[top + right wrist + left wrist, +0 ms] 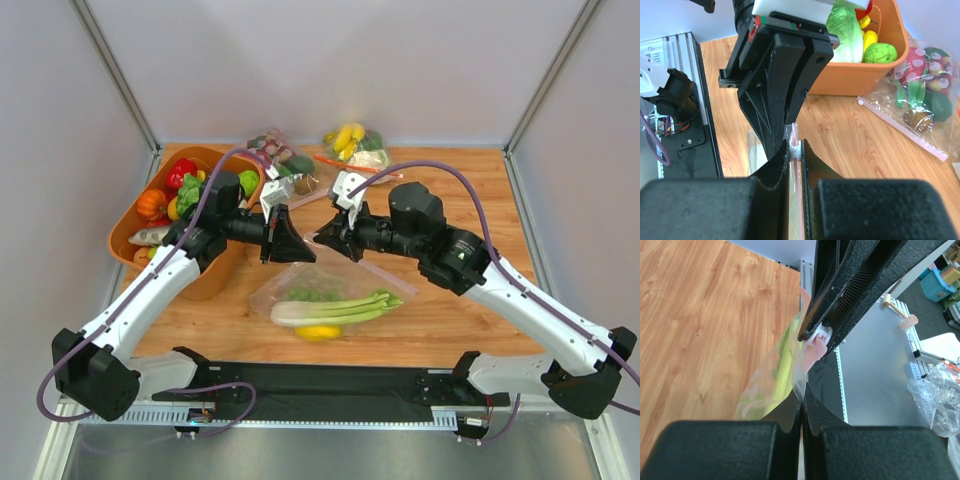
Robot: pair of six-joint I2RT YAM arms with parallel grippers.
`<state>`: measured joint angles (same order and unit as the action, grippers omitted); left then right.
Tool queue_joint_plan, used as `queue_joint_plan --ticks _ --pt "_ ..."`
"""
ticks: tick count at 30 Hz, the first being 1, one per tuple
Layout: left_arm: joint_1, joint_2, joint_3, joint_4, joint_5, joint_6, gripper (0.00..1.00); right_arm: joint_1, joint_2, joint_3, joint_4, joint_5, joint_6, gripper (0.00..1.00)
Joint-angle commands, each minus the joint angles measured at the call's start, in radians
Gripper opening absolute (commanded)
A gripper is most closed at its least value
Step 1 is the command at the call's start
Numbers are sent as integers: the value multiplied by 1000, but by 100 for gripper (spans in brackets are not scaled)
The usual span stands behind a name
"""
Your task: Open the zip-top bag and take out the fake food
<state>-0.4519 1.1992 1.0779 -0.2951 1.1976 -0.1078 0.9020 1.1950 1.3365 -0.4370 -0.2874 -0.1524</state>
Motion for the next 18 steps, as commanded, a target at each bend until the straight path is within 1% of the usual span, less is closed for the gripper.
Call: queue_joint_plan --ticks 1,10,18 --pt "2 -43 1 34 10 17 0 5 -31 6 -58 33 -30 0" --pt "4 -47 5 8 -4 40 0 5 -80 -39 -106 74 -19 0" --pt "19 -59 -1 10 -65 46 0 5 -101 -68 -138 73 0 0"
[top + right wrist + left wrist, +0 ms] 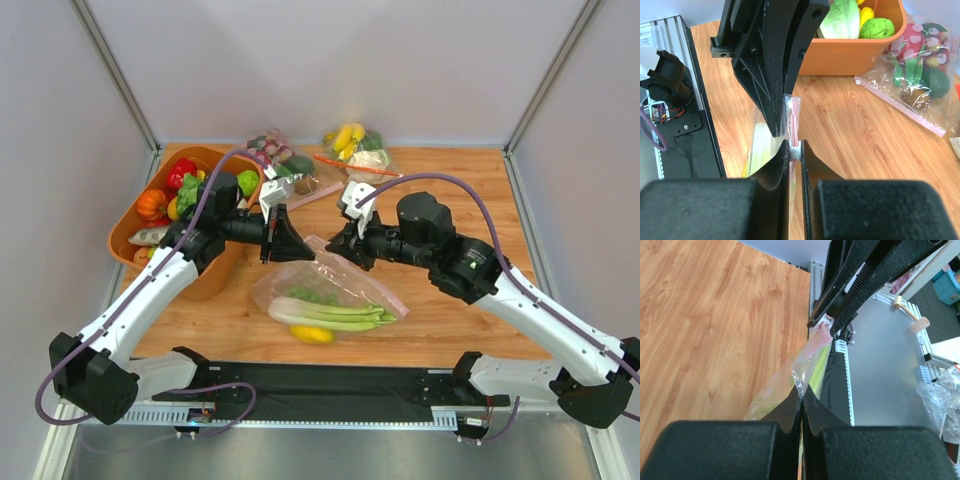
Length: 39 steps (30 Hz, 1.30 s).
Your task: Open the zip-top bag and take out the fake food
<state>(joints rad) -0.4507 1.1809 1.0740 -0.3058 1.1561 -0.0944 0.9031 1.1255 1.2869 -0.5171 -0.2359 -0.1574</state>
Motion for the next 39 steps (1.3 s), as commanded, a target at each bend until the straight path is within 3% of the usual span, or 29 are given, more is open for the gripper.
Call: queue_joint_plan --ticks 1,13,15,19,21,22,26,32,36,37,39 --pt "20 -43 1 25 -36 30 0 3 -35 -21 -58 21 9 0" --pt "26 -33 -14 56 -98 4 0 3 -67 -72 26 9 78 0" --pt "26 -23 -6 57 -40 1 7 3 -61 -77 46 0 88 0" --pt "26 -15 -3 68 20 -11 11 3 -46 -70 55 -9 88 0" --pt "24 -10 -5 89 62 -24 17 3 -43 -66 57 -10 85 0" --pt "24 -7 -6 103 73 -36 25 3 -40 -64 58 -9 84 0" --pt "3 11 -5 122 102 -61 36 2 -27 -54 60 -14 81 0" --pt "-43 40 -3 135 91 -71 38 3 -13 -51 75 -34 88 0" --pt "-60 59 -6 167 86 -91 35 2 -15 -52 78 -49 91 0" --pt "-62 62 -11 183 86 -112 20 3 -16 -54 75 -51 93 0" --pt "-63 62 -20 214 91 -129 3 2 -20 -52 71 -52 93 0"
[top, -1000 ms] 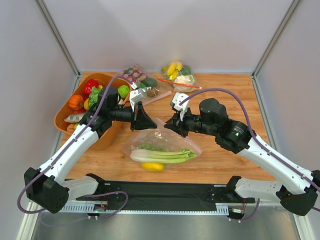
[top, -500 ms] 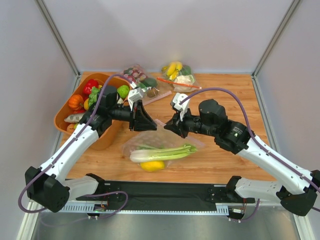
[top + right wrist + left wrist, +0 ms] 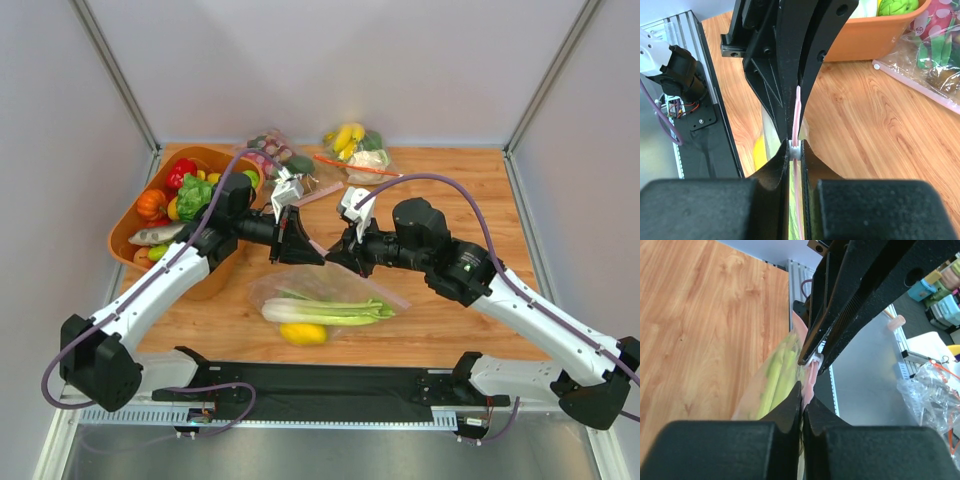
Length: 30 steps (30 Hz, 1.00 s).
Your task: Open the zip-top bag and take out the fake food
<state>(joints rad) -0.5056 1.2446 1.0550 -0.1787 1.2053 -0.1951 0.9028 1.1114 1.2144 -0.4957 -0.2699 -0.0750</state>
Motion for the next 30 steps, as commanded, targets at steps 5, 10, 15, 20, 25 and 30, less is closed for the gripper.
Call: queue_joint_plan --ticks 5,10,15,20,25,30 --pt "-4 -37 -9 76 -29 0 0 2 -5 17 16 -20 11 1" --pt "45 -65 -18 88 -30 -4 0 2 -22 -16 -9 -2 17 0" --pt "93 -85 -35 139 -24 -41 0 4 -41 -38 -30 20 20 0" --pt "137 -94 -44 148 -33 -55 0 2 -54 -59 -43 29 27 0" --pt "193 -112 -44 91 -191 -27 0 2 -70 -67 -75 47 26 0" --pt "237 -109 -47 62 -326 -32 0 -1 -94 -95 -98 61 26 0"
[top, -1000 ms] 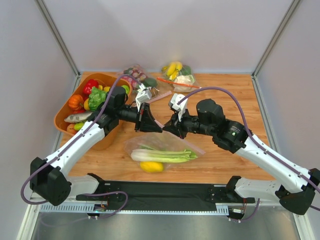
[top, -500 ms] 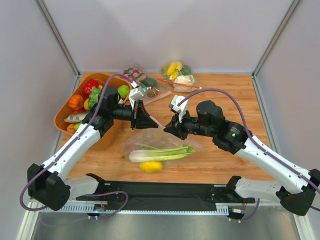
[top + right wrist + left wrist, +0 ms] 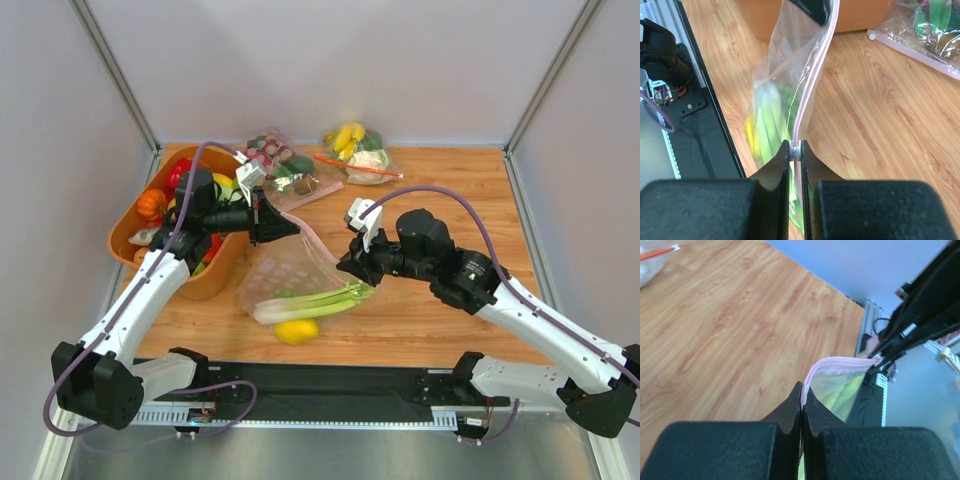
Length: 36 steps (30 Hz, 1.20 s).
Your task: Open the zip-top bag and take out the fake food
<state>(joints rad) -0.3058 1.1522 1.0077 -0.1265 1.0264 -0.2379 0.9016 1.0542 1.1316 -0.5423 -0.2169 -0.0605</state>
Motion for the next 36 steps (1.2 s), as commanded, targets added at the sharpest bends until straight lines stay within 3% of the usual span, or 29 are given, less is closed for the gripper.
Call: queue_joint_plan --ticks 1,6,16,21,23,25,26,29,32,36 --pt "40 -17 0 2 -167 9 0 -1 -39 -13 -56 8 11 0" --pt "66 -22 -1 -39 -339 11 0 -9 -48 -23 -74 13 14 0" --pt "142 -34 -21 -44 -451 -41 0 -13 -77 -39 -148 42 36 0" --pt "157 -26 -20 -47 -454 -49 0 -13 -92 -44 -173 47 48 0" --pt "157 -19 -17 -41 -401 -43 0 -13 -88 -35 -176 31 53 0" --pt "157 -6 -17 16 -254 -46 0 -13 -71 -10 -174 14 54 1" --pt "155 -6 -21 52 -199 -72 0 -13 -62 9 -171 2 54 4" --pt "137 -20 -58 209 -10 -118 0 -13 -39 86 -127 -44 80 42" --pt "91 -42 -52 174 89 -46 0 -13 -13 149 -61 -52 73 56" --pt "19 -36 -14 65 168 14 0 -15 42 191 20 -10 65 61"
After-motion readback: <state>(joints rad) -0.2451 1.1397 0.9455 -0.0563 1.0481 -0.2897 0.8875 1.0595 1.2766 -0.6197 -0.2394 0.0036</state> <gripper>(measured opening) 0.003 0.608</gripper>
